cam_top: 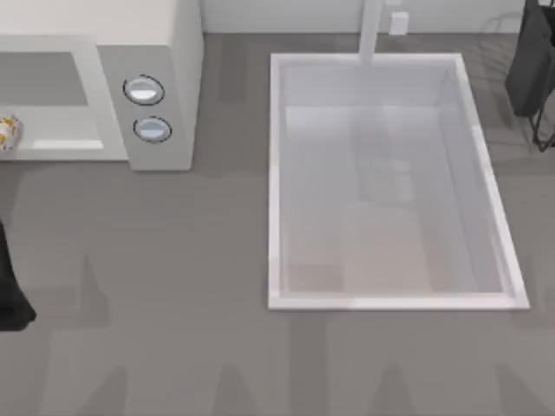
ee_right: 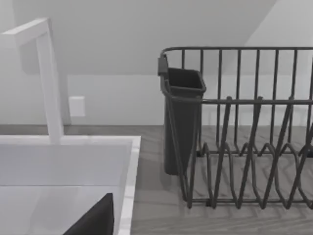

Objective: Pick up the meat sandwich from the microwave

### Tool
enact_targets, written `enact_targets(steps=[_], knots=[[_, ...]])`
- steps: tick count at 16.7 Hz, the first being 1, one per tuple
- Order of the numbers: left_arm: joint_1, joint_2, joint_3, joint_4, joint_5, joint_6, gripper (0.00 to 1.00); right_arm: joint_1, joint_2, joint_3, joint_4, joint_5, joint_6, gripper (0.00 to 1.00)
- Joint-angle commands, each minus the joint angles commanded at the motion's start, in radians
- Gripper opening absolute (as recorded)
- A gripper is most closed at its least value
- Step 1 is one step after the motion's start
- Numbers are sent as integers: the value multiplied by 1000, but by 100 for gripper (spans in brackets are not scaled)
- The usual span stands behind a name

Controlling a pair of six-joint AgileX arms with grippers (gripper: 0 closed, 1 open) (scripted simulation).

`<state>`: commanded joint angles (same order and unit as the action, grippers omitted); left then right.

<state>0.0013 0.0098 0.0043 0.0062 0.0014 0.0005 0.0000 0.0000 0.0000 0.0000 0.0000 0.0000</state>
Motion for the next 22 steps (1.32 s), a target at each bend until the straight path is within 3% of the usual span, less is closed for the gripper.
enact_targets(steps=[4, 8, 22], knots=[[18, 144, 60, 87, 19, 8, 100, 0, 0, 0, 0, 0, 0, 100], [51, 450, 174, 252, 57, 22, 100, 0, 0, 0, 0, 0, 0, 100], [203, 1985, 693, 1002, 225, 88, 100, 0, 0, 0, 0, 0, 0, 100]])
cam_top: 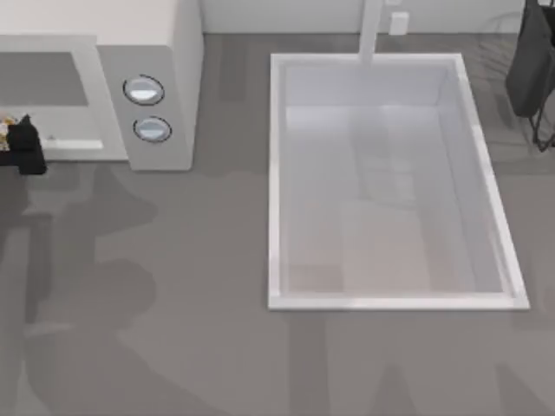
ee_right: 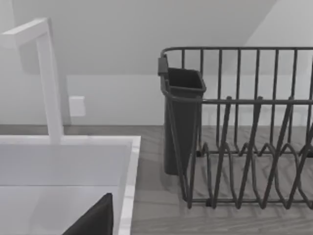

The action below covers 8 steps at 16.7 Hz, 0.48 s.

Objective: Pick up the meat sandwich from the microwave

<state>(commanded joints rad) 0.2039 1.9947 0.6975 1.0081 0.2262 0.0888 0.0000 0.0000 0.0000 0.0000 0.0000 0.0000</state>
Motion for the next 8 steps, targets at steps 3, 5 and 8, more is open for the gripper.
enact_targets(steps=[3, 5, 8], knots=[[23, 242, 80, 116, 26, 10, 100, 0, 0, 0, 0, 0, 0, 100], [35, 353, 118, 171, 38, 15, 100, 0, 0, 0, 0, 0, 0, 100], [44, 440, 150, 216, 49, 19, 100, 0, 0, 0, 0, 0, 0, 100]])
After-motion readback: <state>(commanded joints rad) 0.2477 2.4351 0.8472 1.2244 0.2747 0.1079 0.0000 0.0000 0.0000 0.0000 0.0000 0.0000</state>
